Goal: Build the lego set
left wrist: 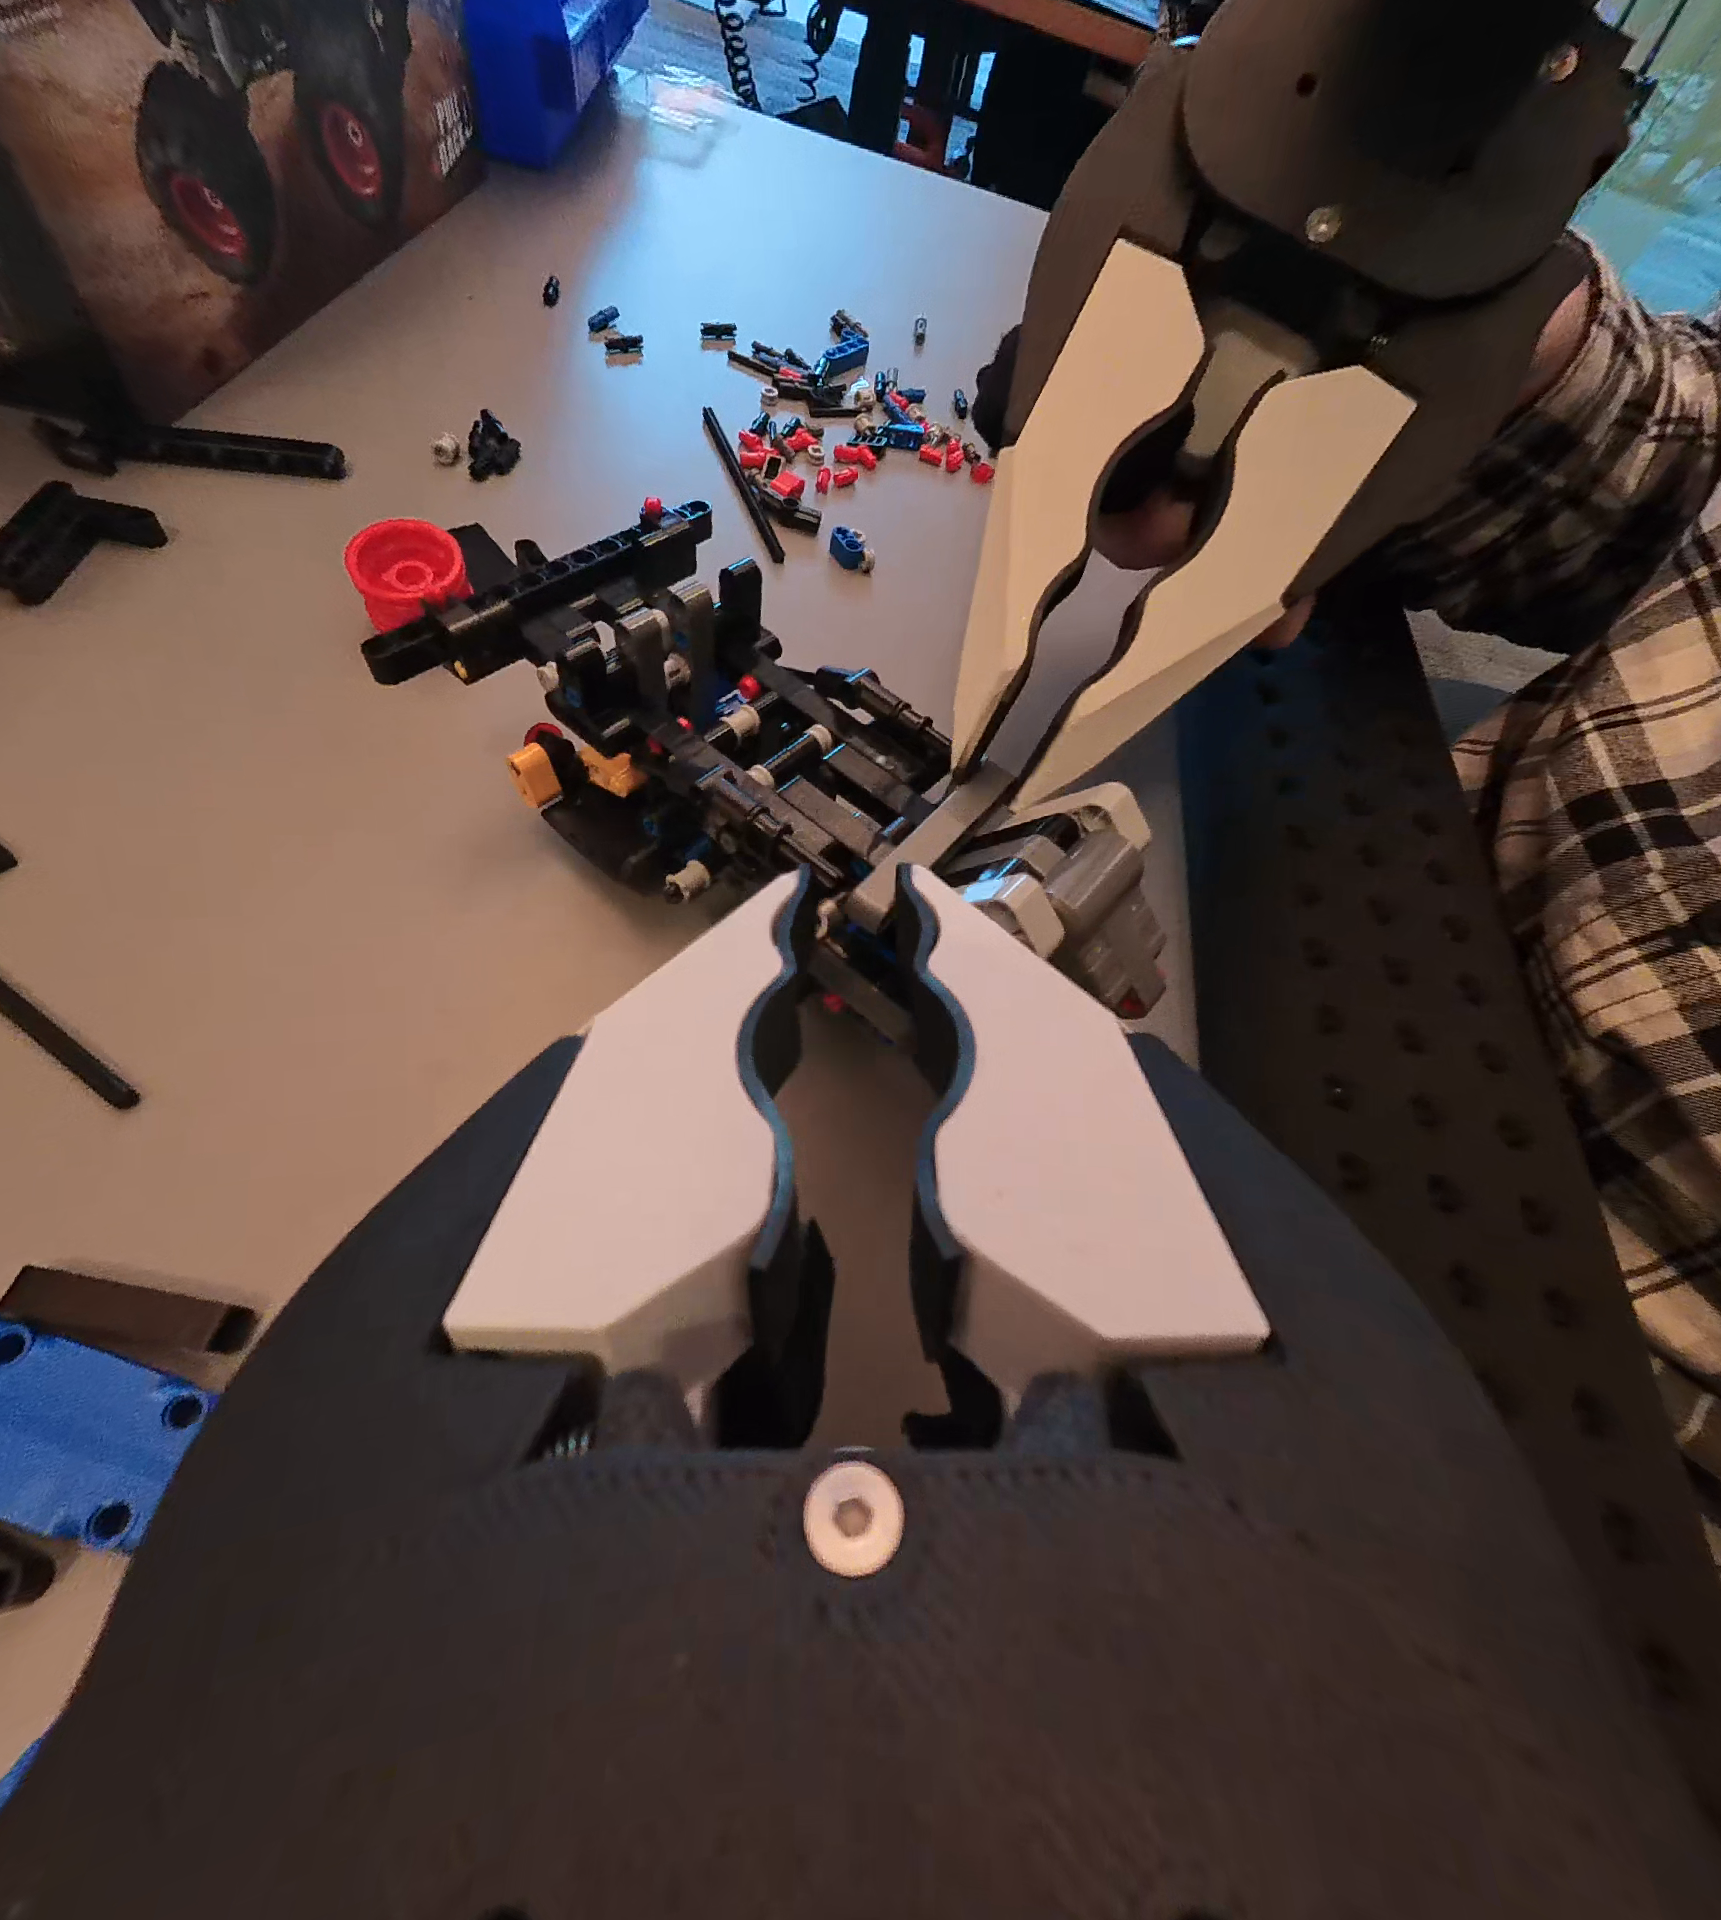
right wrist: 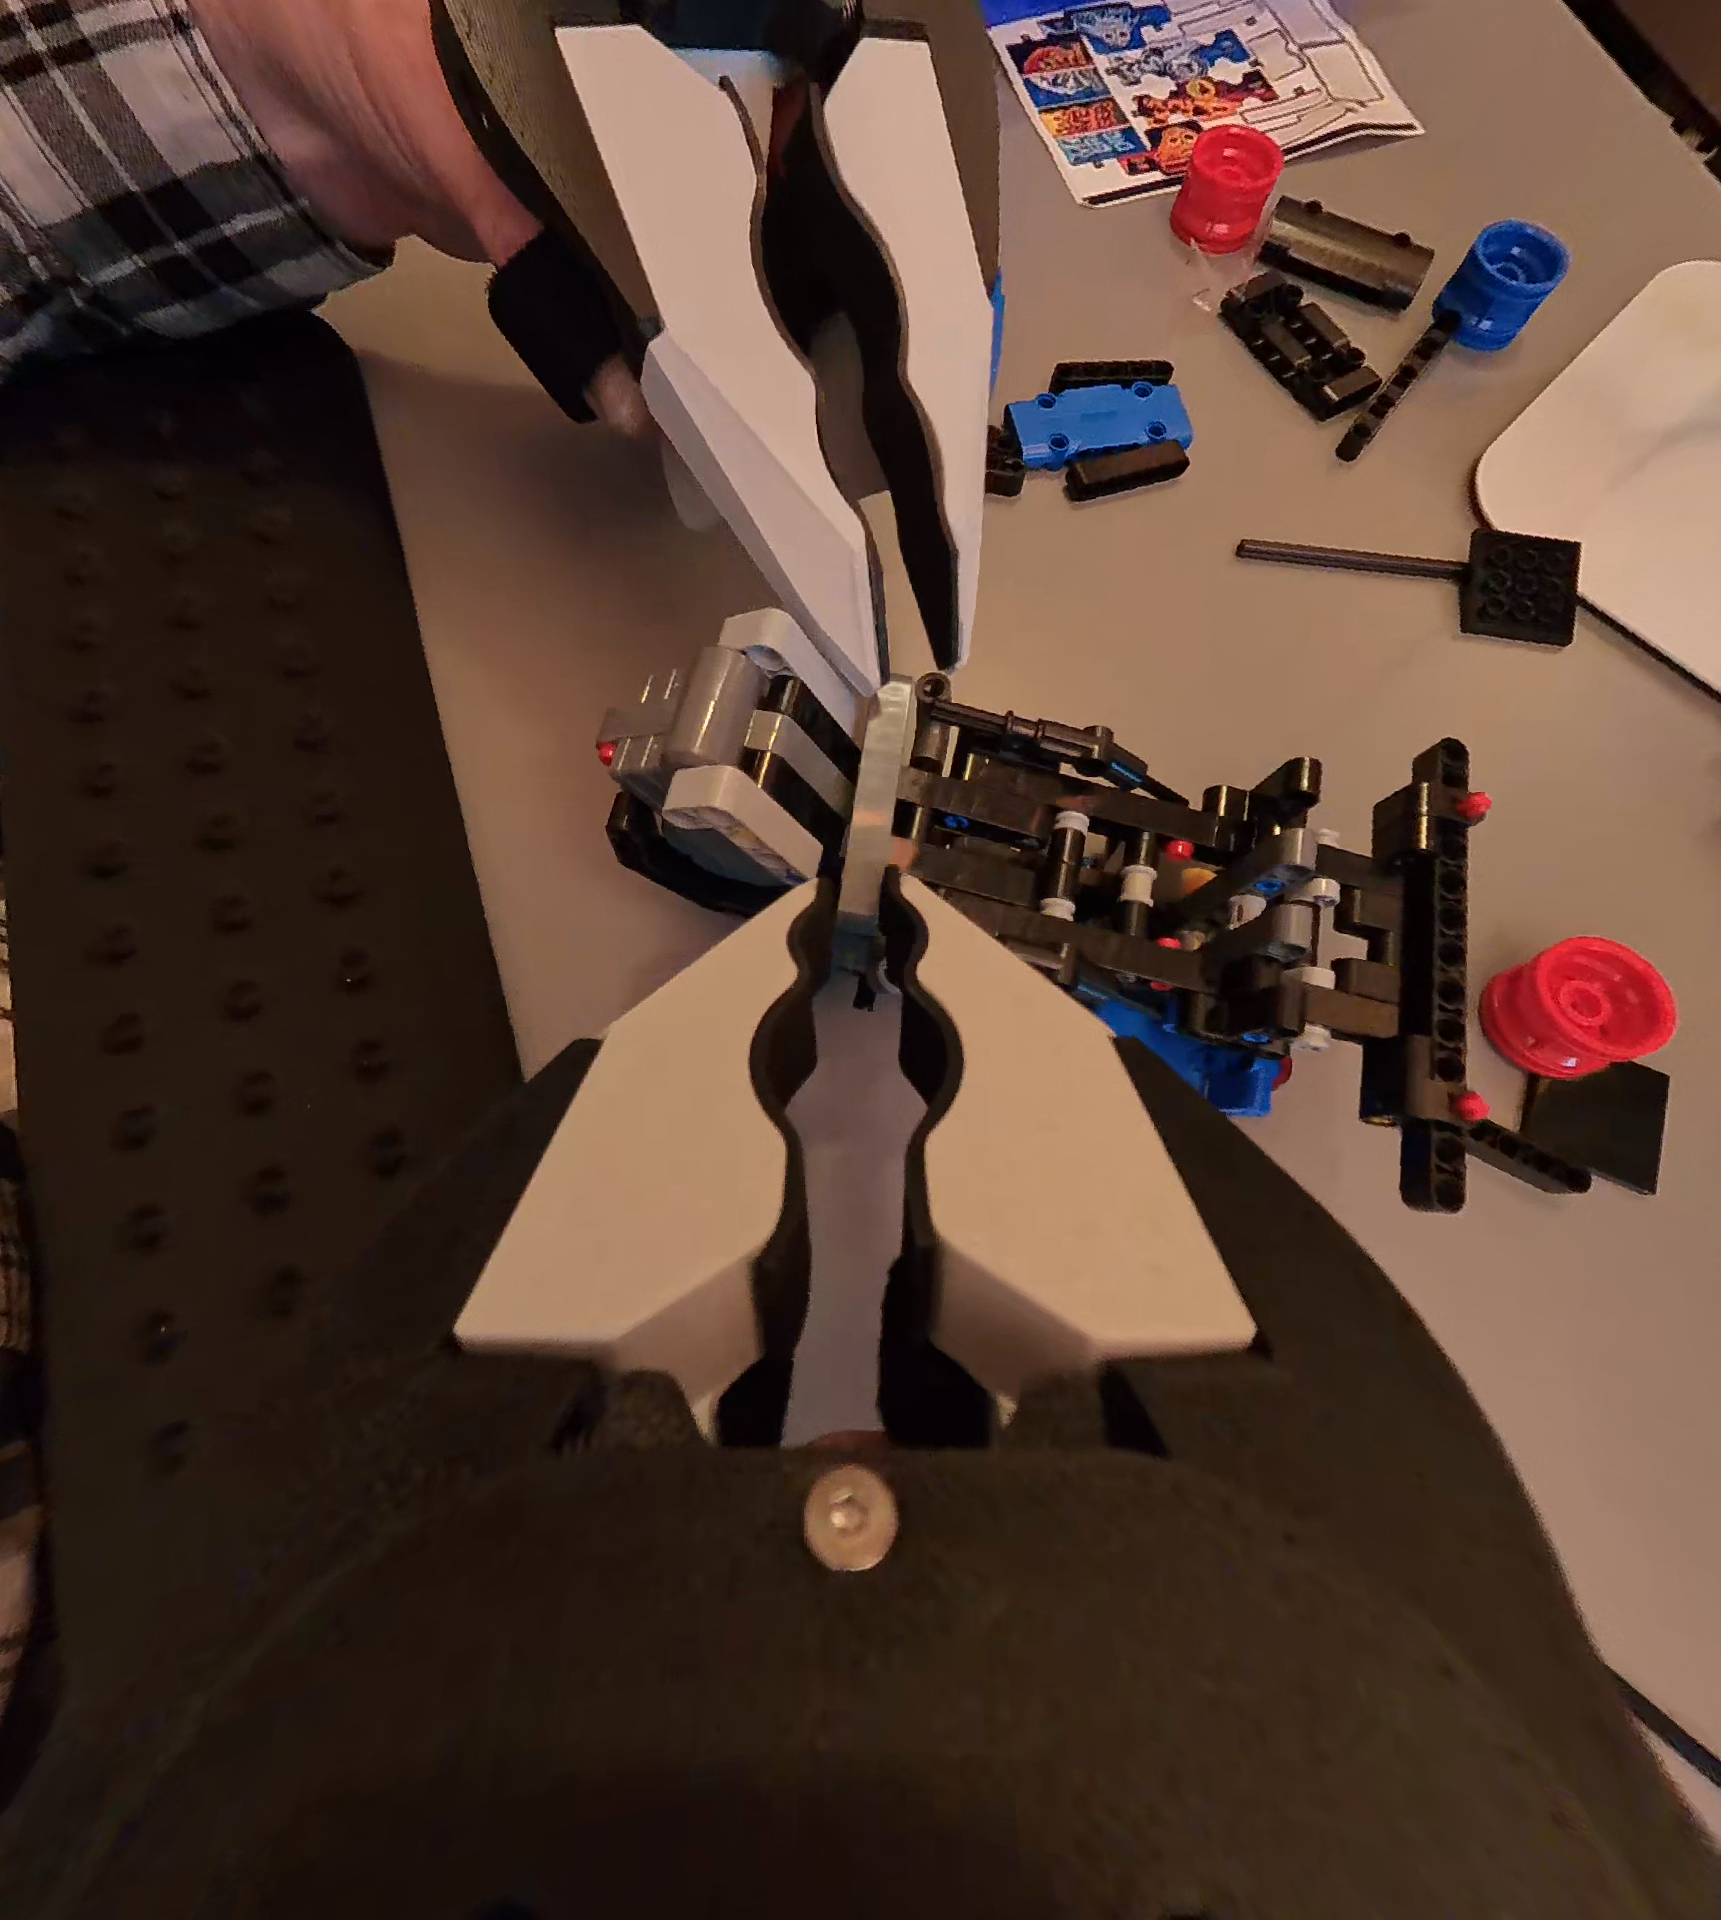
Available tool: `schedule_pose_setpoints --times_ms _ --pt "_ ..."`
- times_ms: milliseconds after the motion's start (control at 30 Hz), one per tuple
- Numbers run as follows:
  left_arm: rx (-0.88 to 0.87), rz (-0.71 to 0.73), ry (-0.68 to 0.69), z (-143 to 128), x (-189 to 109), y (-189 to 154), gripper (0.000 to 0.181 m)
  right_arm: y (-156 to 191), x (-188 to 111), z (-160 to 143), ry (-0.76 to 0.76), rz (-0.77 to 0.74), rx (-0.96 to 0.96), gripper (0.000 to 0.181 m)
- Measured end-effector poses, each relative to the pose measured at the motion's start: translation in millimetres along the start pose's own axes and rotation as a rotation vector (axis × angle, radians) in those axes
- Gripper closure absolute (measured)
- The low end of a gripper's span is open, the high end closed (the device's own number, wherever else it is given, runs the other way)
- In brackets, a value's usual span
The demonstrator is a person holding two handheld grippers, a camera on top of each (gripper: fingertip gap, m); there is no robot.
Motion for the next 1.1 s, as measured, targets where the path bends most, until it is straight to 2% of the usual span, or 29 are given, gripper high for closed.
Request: schedule_pose_setpoints --times_ms 233,500,833,1100 --pt "0.027 0.01 0.021 -1 0 -1 0.171 0 1 -1 -0.008 -0.001 0.01 0.174" --pt "0.054 0.025 0.036 -3 3 -2 0.172 -4 -7 -6 -0.029 -0.038 0.026 0.155" --pt "0.112 0.032 0.049 -2 6 -5 0.179 -5 -10 -5 -0.06 -0.062 -0.016 0.16" --pt "0.228 0.032 0.079 3 10 -11 0.181 -16 -9 9 -0.073 -0.048 -0.068 0.157"
Point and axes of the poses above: each gripper's, where its closed fingertips meet, x out along the fingers, z out of its top, y = z × x across the jaws, the point moved 6 cm from there along -x, back along the fingers, and after that the axes turned 5 degrees about -x, right-handed, at the moved point
